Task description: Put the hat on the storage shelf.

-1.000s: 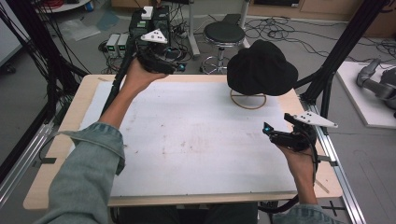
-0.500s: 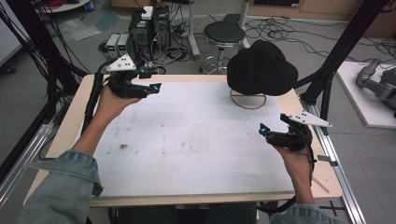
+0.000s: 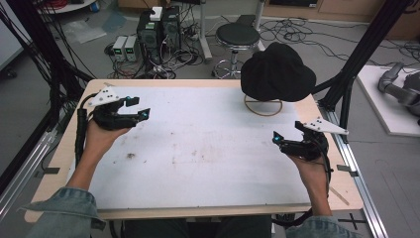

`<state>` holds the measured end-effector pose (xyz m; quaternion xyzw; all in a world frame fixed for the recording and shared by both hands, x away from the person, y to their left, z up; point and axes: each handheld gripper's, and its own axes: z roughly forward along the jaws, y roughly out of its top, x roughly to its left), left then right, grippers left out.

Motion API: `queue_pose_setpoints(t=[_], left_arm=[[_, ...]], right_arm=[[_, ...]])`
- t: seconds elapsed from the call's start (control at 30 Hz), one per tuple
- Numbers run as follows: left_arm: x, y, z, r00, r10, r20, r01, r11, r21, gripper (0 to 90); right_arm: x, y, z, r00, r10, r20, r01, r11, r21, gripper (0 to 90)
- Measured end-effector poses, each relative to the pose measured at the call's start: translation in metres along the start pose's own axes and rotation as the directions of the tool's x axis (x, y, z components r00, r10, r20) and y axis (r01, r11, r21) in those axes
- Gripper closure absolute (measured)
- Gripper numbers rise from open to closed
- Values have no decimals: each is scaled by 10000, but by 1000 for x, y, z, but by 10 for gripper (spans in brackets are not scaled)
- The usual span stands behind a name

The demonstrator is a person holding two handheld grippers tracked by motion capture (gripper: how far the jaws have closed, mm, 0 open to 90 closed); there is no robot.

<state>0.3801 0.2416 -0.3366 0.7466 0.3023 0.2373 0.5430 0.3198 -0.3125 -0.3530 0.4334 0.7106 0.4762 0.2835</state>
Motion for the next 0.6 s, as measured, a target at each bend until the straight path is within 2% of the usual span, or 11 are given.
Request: queue_pose_setpoints(t=[0.17,0.37,0.43,0.5,0.6], left_arm=[[-5,-21,-15,9989,-113,-459,109,9999,-89,371],[-11,-41,-32,9957,-521,-770,470,9967,-663,372],[-11,-46,-36,9950,-479,-881,417,9966,-704,372],[-9,-52,-39,9927,-730,-957,651,9944,-838,372],[-9,-54,-39,9919,-786,-997,716,9948,-720,372]], right_arm=[[1,0,0,10000,-13,-38,13,10000,-2,109],[1,0,0,10000,-10,-46,10,10000,6,109],[1,0,1,10000,-21,-54,21,10000,-9,109],[1,0,1,10000,-72,-54,72,10000,6,109],[4,1,2,9999,-81,-81,81,10000,46,109]])
